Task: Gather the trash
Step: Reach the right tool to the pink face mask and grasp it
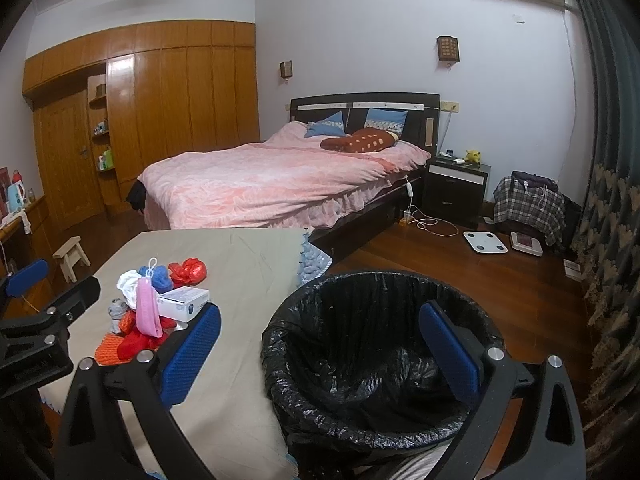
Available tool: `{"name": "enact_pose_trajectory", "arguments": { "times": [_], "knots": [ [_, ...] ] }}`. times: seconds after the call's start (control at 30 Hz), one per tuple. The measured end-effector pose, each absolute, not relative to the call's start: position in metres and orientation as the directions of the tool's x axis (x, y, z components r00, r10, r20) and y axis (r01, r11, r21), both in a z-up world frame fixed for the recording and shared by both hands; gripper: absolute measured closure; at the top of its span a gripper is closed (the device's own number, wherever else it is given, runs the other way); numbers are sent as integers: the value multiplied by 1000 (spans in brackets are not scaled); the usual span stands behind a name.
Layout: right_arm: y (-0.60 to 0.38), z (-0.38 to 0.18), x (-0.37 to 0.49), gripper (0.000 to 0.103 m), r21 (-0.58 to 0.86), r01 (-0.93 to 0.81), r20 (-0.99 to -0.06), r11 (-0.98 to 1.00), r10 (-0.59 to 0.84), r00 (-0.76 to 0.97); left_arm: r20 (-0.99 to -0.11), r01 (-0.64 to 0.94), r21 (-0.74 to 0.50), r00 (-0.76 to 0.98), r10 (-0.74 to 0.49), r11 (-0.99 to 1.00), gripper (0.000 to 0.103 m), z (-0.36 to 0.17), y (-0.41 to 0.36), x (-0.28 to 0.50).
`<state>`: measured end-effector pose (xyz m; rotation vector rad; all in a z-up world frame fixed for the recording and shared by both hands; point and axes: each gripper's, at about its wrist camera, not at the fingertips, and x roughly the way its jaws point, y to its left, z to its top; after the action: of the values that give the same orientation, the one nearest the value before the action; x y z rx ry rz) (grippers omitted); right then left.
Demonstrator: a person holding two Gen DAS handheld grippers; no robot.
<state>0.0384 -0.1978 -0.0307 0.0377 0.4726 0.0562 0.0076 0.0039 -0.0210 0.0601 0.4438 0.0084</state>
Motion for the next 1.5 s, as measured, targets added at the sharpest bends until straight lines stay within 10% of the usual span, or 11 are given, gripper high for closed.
{"name": "enact_pose_trajectory", "arguments": {
  "times": [0.5, 1.03, 1.5],
  "knots": [
    [-147, -64, 107, 7, 73, -123, -492, 990, 143, 859, -458, -164, 102, 868, 193, 981, 5, -42, 81, 45],
    [-44, -106, 159, 31, 103, -356, -545, 929, 352, 761, -490, -253, 109, 828, 273, 961, 5, -84, 149, 83],
    [16, -130, 167, 78, 106, -501, -607, 859, 455, 651, -494, -299, 102, 812, 309, 949, 13, -93, 181, 88]
  ]
}}
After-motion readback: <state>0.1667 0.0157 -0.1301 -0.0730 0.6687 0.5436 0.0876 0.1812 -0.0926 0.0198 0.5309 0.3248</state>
